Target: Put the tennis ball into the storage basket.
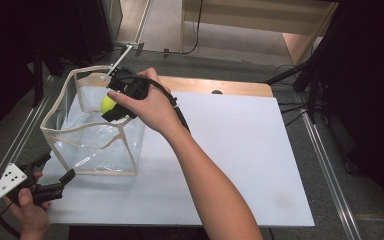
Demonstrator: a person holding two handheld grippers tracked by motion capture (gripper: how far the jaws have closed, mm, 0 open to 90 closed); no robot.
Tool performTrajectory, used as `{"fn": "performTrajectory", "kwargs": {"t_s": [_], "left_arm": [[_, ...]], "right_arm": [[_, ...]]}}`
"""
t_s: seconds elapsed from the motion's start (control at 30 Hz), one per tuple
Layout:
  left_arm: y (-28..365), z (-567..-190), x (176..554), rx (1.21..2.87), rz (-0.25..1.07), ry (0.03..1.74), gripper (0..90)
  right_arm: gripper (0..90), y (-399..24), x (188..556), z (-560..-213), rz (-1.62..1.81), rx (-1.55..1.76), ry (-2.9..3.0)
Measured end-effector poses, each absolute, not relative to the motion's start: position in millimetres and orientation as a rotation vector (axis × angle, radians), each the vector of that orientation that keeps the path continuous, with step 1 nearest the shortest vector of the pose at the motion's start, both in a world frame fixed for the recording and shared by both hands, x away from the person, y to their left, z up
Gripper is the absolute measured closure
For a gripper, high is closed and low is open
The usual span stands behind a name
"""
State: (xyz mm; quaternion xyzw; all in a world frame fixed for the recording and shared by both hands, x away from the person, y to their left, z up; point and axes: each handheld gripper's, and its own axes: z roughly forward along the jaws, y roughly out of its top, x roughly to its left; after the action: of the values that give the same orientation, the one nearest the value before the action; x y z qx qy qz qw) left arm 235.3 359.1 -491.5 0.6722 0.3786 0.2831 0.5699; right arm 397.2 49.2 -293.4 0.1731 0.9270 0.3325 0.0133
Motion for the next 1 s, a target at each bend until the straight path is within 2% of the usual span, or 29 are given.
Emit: {"fn": "performTrajectory", "kwargs": {"t_s": [0.83,1.0], "left_arm": [[359.3,-491.5,235.5,1.582,0.666,0.887,0.0],[359.2,-491.5,235.6,1.576,0.664,0.889,0.0]], "right_arm": [[22.5,50.6,403.2,-312.3,0.838,0.570,2.932],[15.8,47.5,402.4,-310.3,0.854,0.580,2.914]]}}
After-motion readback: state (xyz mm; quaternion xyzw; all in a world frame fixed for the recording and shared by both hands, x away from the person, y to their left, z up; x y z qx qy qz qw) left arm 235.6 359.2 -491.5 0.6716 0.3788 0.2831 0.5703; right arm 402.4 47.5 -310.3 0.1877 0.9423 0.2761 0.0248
